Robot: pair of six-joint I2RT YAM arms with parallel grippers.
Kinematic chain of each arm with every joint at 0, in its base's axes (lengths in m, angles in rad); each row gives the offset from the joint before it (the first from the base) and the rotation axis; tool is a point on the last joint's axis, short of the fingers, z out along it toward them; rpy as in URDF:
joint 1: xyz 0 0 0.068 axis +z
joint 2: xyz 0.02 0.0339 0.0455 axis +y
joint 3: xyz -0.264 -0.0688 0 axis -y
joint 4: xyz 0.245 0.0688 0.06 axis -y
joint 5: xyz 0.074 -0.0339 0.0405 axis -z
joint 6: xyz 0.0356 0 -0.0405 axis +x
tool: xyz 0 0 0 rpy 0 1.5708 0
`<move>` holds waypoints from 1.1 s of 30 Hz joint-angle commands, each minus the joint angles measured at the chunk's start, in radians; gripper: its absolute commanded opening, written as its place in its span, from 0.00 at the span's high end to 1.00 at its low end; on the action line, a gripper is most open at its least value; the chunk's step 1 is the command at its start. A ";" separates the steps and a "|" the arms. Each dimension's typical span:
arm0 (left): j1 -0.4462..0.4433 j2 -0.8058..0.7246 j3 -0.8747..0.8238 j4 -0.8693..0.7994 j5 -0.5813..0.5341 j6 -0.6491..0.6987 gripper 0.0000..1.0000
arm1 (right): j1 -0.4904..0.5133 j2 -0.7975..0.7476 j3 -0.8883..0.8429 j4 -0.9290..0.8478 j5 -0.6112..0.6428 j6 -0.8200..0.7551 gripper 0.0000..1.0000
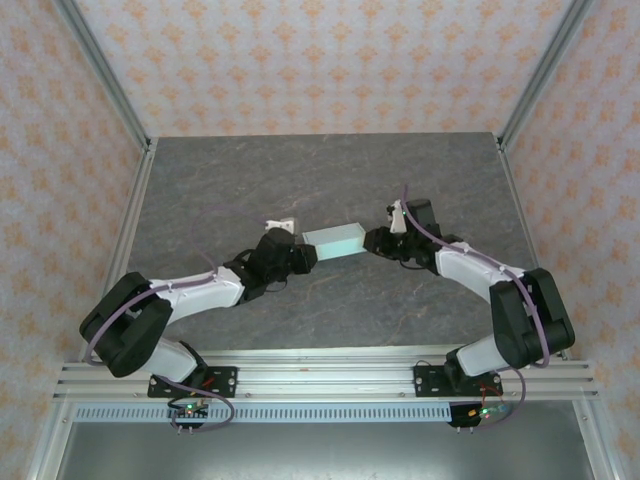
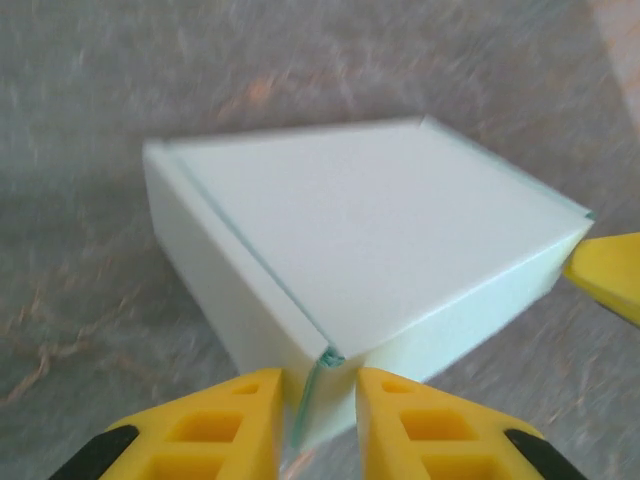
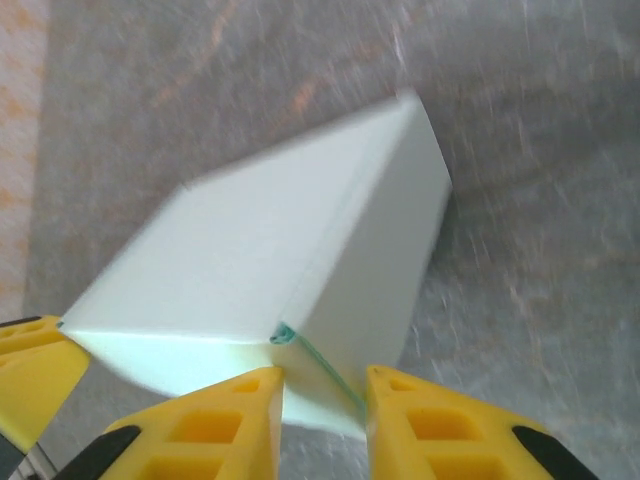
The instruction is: Fold the paper box
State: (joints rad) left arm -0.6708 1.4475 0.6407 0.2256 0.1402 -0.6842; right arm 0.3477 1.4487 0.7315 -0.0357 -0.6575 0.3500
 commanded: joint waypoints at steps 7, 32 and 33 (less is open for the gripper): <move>-0.012 -0.027 -0.005 -0.131 -0.071 0.045 0.70 | 0.031 -0.018 -0.003 -0.129 0.078 -0.008 0.71; 0.146 0.284 0.261 -0.108 0.115 -0.031 0.47 | 0.048 0.275 0.247 0.021 0.141 0.082 0.54; 0.153 0.301 0.282 -0.110 0.123 -0.024 0.47 | 0.048 0.287 0.264 0.019 0.152 0.088 0.54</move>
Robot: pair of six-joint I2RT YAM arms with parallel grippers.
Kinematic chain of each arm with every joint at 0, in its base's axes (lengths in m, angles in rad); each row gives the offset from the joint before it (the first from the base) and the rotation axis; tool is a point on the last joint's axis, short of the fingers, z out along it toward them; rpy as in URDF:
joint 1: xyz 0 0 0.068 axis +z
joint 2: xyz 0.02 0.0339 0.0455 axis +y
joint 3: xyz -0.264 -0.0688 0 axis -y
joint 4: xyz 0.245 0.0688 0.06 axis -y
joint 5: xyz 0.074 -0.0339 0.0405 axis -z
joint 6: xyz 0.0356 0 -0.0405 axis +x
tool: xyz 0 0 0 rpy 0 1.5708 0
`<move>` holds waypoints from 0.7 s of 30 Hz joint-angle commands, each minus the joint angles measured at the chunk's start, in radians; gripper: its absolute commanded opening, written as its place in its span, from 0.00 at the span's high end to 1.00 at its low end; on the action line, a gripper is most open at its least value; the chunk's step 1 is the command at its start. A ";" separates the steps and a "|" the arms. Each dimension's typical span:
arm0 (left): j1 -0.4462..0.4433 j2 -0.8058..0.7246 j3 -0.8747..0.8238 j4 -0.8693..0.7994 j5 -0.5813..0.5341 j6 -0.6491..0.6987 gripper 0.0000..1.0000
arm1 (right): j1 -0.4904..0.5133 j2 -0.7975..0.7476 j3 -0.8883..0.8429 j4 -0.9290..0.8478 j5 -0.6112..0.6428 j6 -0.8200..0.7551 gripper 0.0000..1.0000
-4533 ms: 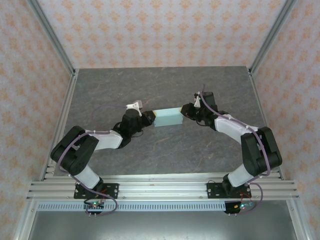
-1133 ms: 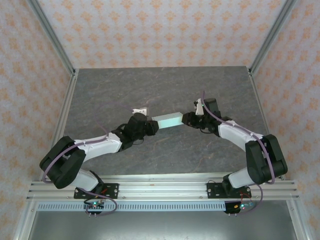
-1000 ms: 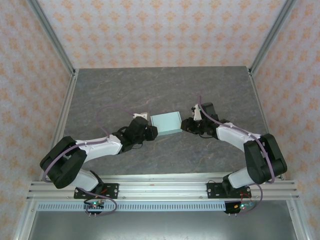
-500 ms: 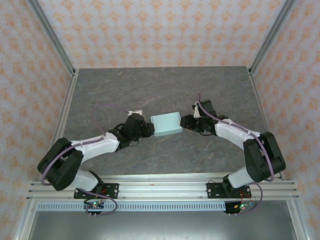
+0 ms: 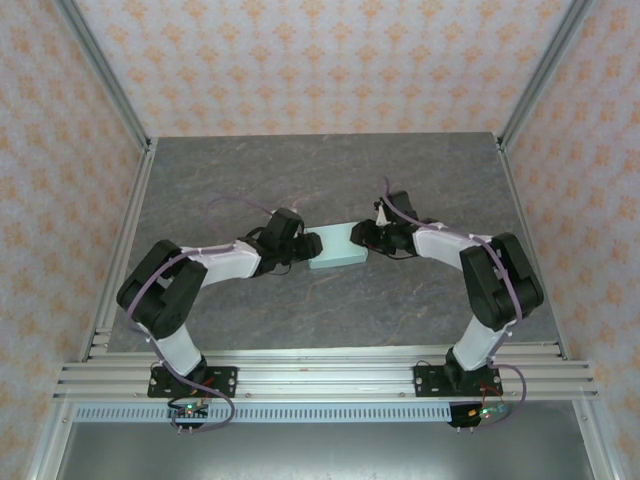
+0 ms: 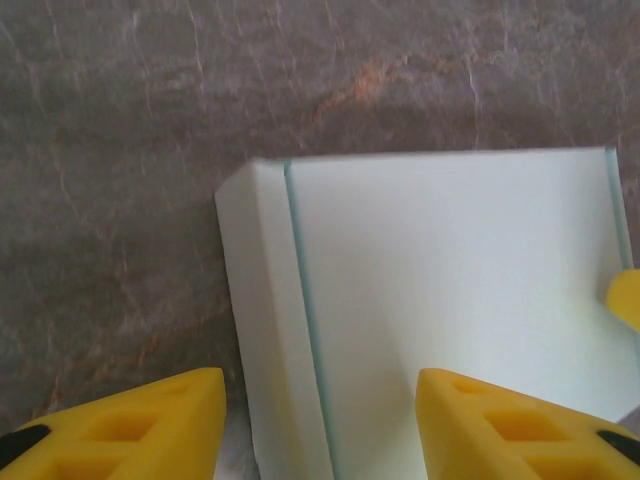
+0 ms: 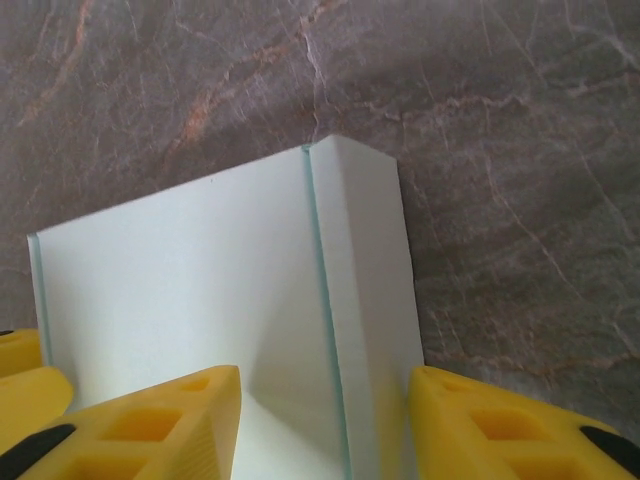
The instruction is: Fold the paper box
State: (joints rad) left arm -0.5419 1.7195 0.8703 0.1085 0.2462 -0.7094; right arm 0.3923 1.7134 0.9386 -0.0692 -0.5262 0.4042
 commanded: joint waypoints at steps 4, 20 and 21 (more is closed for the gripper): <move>0.057 0.104 0.167 -0.054 -0.002 0.049 0.47 | 0.001 0.095 0.158 0.031 0.086 0.039 0.55; 0.172 0.095 0.343 -0.217 -0.137 0.241 0.42 | -0.060 0.004 0.285 -0.178 0.351 -0.125 0.50; 0.172 0.051 0.312 -0.212 -0.180 0.264 0.41 | -0.060 -0.039 0.269 -0.187 0.397 -0.149 0.50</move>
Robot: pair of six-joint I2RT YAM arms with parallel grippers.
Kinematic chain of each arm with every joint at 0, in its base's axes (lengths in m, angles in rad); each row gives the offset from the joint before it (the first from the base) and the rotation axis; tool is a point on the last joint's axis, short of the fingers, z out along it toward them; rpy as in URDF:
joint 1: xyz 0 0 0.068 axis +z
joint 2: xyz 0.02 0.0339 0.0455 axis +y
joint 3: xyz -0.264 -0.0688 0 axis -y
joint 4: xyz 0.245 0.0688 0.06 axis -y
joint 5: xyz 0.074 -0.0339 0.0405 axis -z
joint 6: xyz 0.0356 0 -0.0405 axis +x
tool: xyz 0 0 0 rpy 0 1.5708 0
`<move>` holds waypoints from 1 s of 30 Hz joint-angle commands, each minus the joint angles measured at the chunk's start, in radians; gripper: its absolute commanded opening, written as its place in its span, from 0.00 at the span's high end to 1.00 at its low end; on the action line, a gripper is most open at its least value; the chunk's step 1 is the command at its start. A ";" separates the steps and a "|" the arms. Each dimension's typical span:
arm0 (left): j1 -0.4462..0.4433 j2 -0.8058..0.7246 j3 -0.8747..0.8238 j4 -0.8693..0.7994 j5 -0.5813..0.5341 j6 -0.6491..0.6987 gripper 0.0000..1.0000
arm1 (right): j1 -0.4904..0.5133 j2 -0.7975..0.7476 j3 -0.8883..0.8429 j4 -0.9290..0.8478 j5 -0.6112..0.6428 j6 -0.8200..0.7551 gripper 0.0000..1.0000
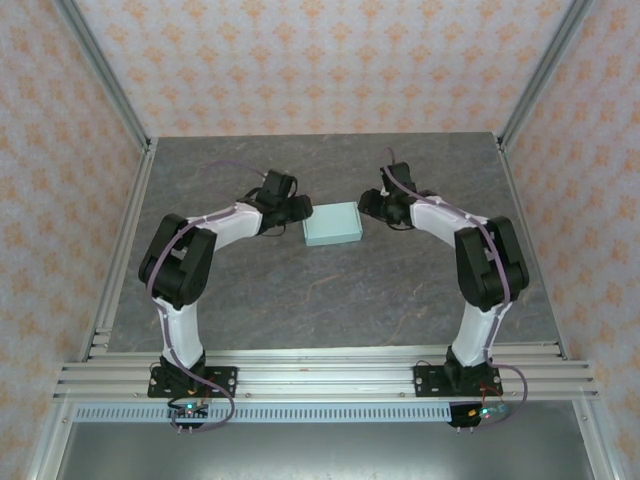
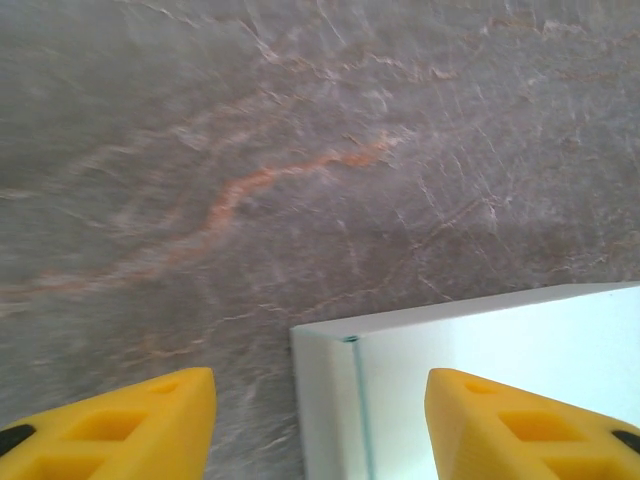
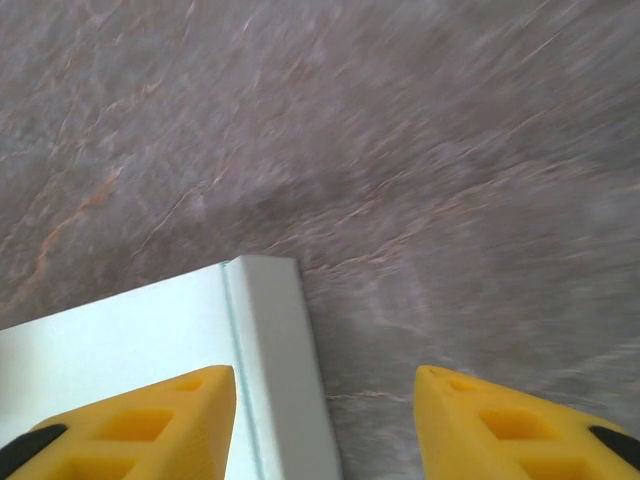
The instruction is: Fold the paper box
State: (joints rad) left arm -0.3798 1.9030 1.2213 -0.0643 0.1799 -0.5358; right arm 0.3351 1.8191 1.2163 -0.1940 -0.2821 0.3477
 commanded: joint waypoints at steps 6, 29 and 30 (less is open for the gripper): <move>0.010 -0.456 -0.300 0.074 -0.382 0.201 0.31 | -0.001 -0.409 -0.149 -0.049 0.480 -0.222 0.38; 0.287 -0.820 -0.806 0.409 -0.546 0.417 0.00 | -0.136 -0.703 -0.775 0.535 0.822 -0.311 0.01; 0.294 -0.792 -0.821 0.452 -0.518 0.433 0.00 | -0.136 -0.684 -0.789 0.569 0.798 -0.325 0.01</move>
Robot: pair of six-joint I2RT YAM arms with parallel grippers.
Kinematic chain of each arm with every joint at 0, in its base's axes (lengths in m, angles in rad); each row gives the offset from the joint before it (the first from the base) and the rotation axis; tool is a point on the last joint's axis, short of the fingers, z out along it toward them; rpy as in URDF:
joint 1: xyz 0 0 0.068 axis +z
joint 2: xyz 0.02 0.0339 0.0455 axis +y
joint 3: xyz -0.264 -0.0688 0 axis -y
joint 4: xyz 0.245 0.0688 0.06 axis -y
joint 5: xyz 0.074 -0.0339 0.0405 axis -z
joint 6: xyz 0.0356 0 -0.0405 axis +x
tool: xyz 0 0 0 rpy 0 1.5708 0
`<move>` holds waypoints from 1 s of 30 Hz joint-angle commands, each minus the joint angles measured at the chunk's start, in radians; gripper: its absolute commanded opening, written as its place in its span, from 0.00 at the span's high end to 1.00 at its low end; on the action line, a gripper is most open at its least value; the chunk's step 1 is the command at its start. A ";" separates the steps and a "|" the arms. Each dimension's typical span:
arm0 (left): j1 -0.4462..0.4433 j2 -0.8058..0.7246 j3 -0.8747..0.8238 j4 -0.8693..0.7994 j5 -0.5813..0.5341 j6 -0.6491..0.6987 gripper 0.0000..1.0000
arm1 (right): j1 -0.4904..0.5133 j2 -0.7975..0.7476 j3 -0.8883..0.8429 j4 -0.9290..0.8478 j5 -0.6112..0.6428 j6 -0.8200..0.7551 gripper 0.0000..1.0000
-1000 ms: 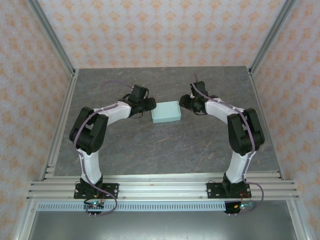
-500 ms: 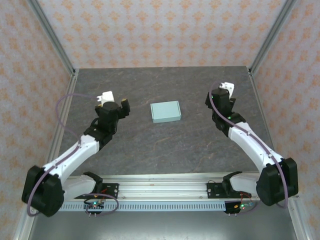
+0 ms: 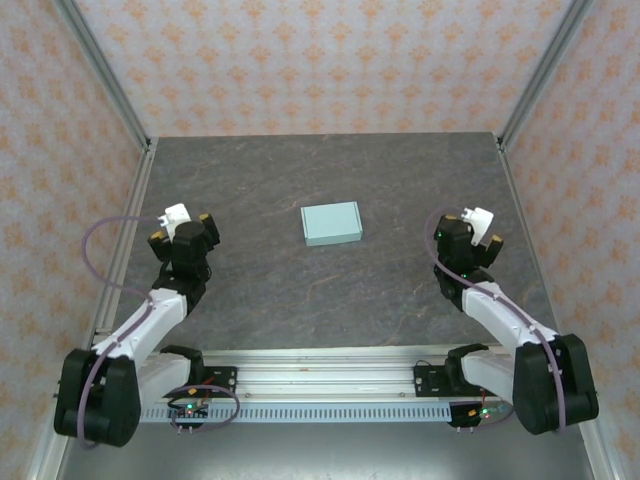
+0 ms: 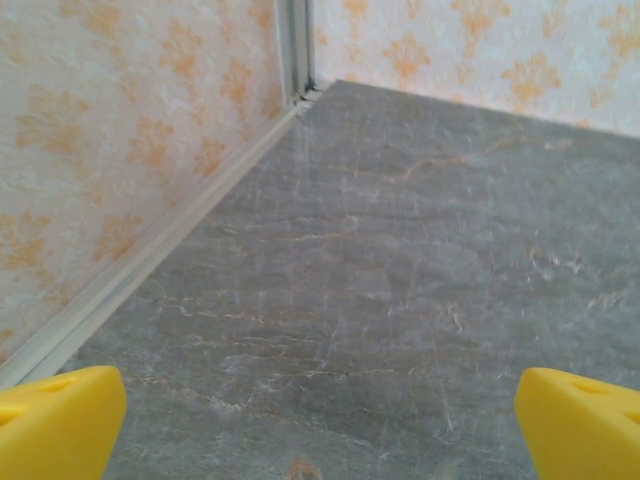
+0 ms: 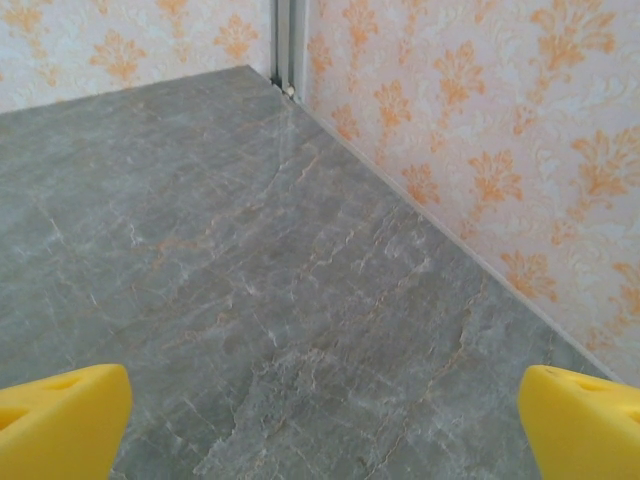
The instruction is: Fold the paper box
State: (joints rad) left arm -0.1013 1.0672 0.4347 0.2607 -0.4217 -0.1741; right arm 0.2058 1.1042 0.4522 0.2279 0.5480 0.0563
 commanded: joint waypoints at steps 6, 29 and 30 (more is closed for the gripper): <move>0.039 0.205 -0.046 0.299 0.160 0.108 0.00 | -0.006 0.166 -0.078 0.386 -0.145 -0.097 0.01; 0.046 0.428 -0.021 0.503 0.254 0.168 0.00 | -0.158 0.420 -0.042 0.571 -0.424 -0.093 0.01; 0.046 0.427 -0.021 0.501 0.253 0.168 0.00 | -0.158 0.413 -0.039 0.554 -0.425 -0.092 0.01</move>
State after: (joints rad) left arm -0.0628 1.5017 0.3923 0.7269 -0.1638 -0.0246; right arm 0.0559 1.5269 0.3977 0.8280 0.1635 -0.0723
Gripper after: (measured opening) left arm 0.999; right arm 0.993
